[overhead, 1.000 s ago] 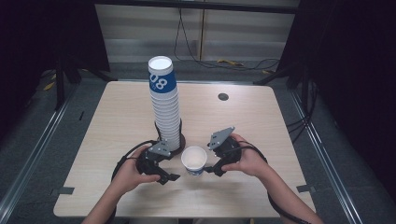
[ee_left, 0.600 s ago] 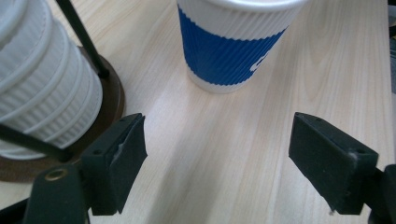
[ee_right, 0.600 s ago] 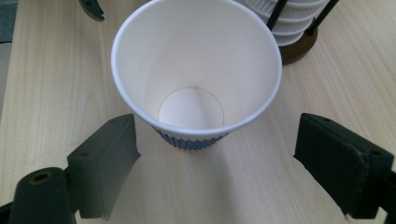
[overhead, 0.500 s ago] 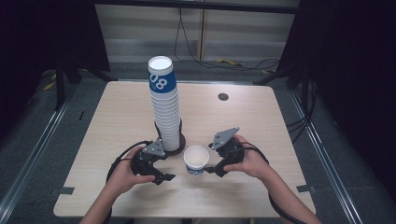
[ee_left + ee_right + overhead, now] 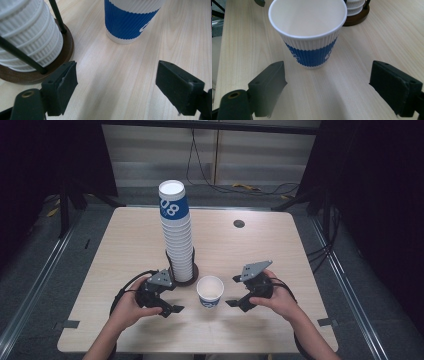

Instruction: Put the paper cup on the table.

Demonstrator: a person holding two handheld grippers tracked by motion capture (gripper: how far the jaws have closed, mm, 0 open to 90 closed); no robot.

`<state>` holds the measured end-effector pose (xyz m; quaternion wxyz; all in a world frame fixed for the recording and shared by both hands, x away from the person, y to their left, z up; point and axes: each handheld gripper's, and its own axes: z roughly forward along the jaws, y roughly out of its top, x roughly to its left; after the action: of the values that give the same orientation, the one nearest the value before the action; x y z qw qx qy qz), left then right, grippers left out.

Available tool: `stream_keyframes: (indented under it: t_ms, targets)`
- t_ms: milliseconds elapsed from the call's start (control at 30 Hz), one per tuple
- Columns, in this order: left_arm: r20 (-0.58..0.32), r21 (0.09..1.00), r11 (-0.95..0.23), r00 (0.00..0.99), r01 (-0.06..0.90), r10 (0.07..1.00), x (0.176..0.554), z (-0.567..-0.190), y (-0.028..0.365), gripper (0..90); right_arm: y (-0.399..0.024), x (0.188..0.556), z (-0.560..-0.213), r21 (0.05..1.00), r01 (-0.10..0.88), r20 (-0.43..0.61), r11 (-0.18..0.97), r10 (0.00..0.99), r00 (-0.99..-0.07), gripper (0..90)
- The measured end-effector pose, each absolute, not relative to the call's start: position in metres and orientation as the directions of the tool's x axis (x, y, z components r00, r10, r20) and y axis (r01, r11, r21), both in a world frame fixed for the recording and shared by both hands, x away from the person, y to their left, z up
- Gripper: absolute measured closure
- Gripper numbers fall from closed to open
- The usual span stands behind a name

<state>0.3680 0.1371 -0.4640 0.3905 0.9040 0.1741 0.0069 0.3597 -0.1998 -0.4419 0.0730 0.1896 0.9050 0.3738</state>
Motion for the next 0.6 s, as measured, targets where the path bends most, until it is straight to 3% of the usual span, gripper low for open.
stream_keyframes:
  t_ms: [600]
  targets:
    - [-0.113, 0.693, -0.633, 0.919, 0.345, 0.377, 0.372, -0.466, 0.157, 16.6, -0.222, 0.35, -0.448, 0.719, 0.324, 0.012, 0.615, 0.454, -0.891, 12.8]
